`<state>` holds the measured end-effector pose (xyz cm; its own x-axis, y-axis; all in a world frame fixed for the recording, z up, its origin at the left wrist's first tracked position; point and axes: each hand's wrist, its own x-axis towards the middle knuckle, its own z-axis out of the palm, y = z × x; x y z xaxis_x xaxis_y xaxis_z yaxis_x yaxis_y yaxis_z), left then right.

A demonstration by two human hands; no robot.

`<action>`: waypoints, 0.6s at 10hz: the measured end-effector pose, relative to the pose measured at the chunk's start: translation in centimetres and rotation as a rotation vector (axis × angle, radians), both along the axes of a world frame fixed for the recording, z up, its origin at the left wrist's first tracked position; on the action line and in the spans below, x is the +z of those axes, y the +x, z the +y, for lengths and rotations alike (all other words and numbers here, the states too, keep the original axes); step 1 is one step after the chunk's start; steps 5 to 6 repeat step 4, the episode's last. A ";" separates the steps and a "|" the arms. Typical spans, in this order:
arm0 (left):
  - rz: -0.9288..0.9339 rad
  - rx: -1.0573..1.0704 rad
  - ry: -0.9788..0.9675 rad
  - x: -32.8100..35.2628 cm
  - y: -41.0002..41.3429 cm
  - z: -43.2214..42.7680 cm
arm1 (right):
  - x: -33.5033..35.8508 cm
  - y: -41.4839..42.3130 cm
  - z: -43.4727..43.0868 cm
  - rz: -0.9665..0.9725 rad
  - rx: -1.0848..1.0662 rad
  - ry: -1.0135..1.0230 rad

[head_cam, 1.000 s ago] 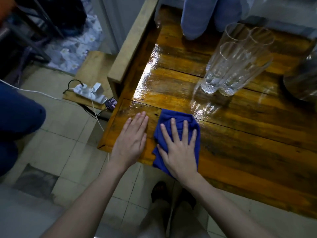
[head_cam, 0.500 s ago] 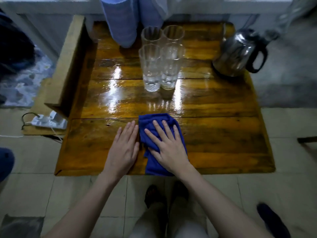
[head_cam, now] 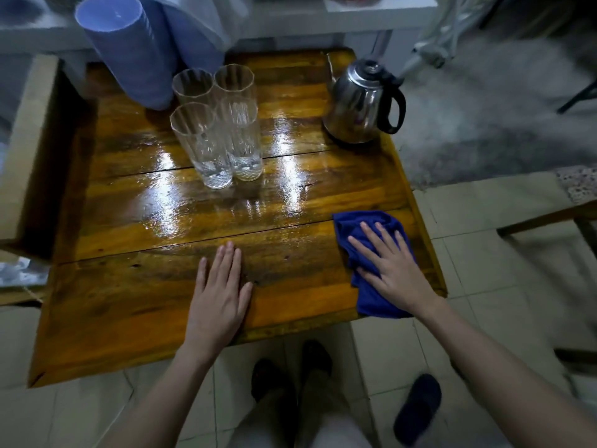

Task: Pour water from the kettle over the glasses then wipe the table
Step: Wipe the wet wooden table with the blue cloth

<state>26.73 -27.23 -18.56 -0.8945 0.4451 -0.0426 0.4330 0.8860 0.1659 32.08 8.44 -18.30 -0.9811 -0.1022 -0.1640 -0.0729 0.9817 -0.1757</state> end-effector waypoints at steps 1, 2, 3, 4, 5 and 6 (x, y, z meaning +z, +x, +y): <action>-0.033 -0.003 -0.027 0.3 -0.1 0.0 | 0.2 -0.1 -0.1 -0.024 0.016 0.019; -0.082 -0.001 -0.045 0.9 -0.4 -0.1 | 0.8 -0.4 -0.5 -0.069 0.025 0.046; -0.127 -0.011 -0.018 3.0 -1.5 -0.6 | 3.2 -1.6 -1.1 -0.179 -0.004 0.086; -0.112 0.005 0.078 5.1 -2.5 -0.7 | 4.9 -2.2 -2.1 -0.266 -0.041 0.099; -0.112 0.005 0.078 5.1 -2.5 -0.7 | 4.9 -2.2 -2.1 -0.266 -0.041 0.099; -0.112 0.005 0.078 5.1 -2.5 -0.7 | 4.9 -2.2 -2.1 -0.266 -0.041 0.099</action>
